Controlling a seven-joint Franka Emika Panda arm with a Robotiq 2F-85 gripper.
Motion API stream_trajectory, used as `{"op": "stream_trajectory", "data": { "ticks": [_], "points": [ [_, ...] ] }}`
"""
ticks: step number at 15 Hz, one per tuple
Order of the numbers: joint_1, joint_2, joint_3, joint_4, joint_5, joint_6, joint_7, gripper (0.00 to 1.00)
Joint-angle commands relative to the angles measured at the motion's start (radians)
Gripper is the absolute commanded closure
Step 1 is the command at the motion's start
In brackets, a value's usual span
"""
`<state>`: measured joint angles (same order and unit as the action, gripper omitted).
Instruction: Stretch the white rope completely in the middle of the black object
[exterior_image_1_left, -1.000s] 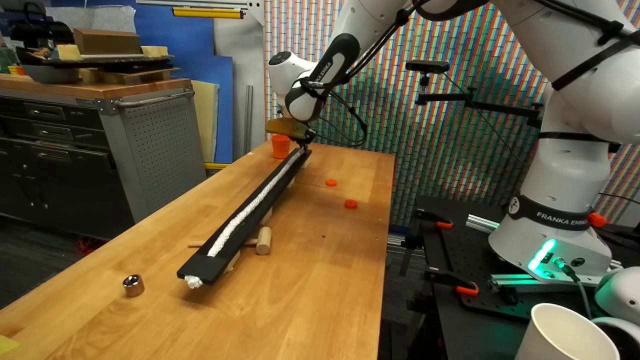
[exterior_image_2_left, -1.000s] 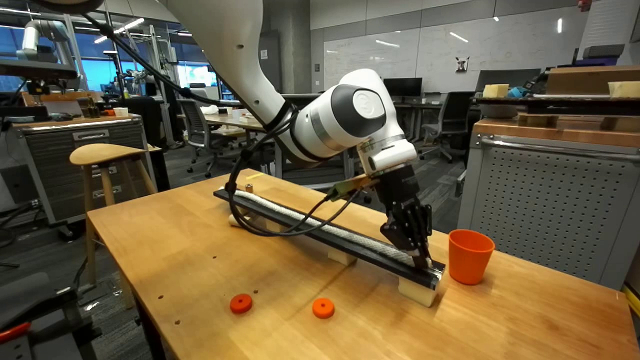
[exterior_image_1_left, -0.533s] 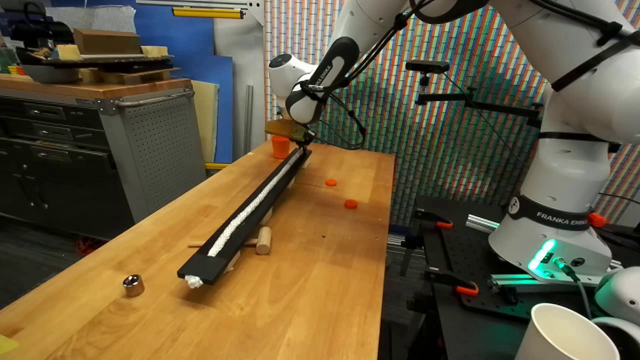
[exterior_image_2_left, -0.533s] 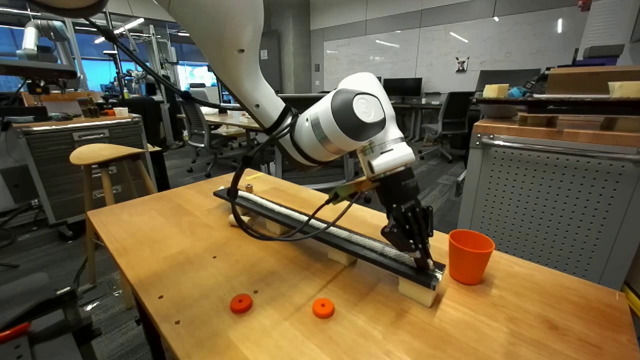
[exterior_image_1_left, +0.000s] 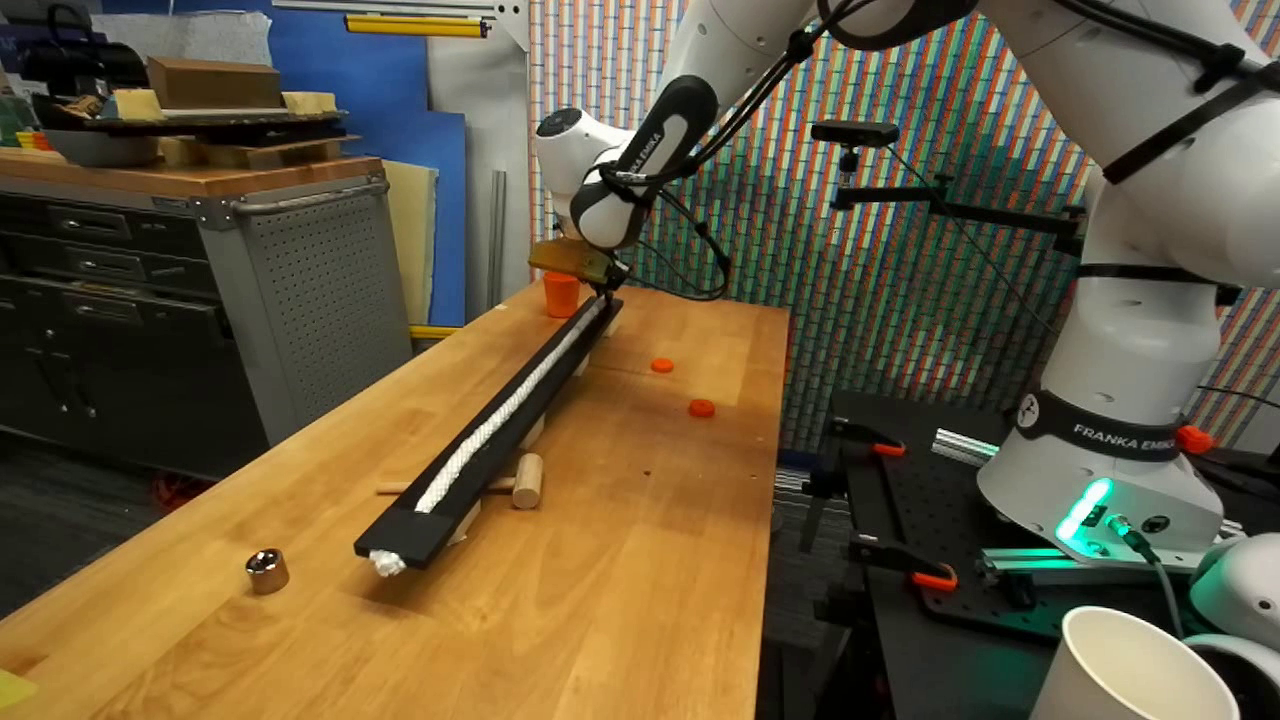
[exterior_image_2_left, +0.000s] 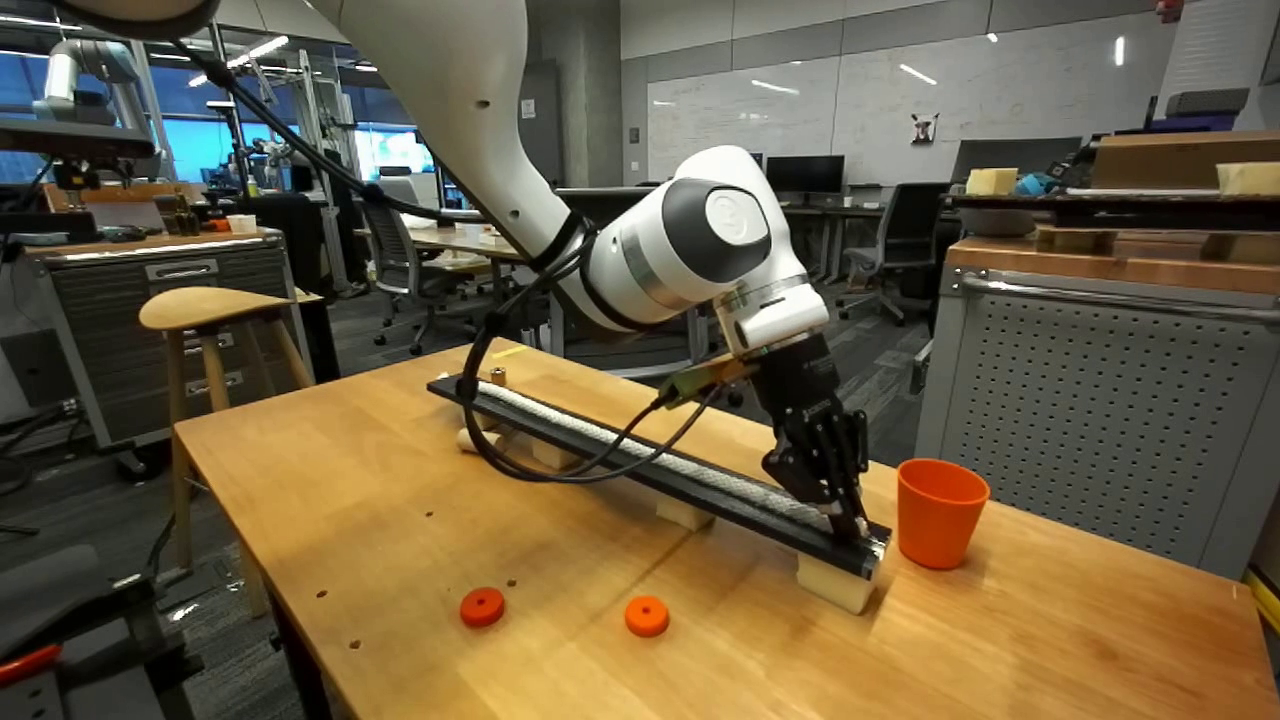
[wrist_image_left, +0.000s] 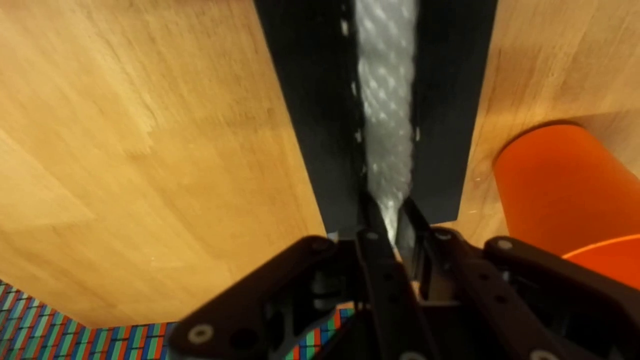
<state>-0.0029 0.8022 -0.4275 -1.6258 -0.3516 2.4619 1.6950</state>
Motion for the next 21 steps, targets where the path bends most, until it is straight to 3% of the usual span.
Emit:
{"op": "stream_trajectory", "data": {
  "ticks": [1, 8, 16, 20, 21],
  "points": [
    [0.015, 0.028, -0.031, 0.03, -0.031, 0.015, 0.01, 0.56],
    [0.013, -0.007, -0.018, -0.003, -0.055, 0.076, -0.013, 0.03],
    [0.006, -0.148, 0.092, -0.154, -0.01, 0.333, -0.338, 0.0],
    [-0.016, -0.241, 0.159, -0.246, 0.031, 0.365, -0.589, 0.0],
    [-0.055, -0.271, 0.21, -0.269, 0.002, 0.364, -0.621, 0.0]
  ]
}}
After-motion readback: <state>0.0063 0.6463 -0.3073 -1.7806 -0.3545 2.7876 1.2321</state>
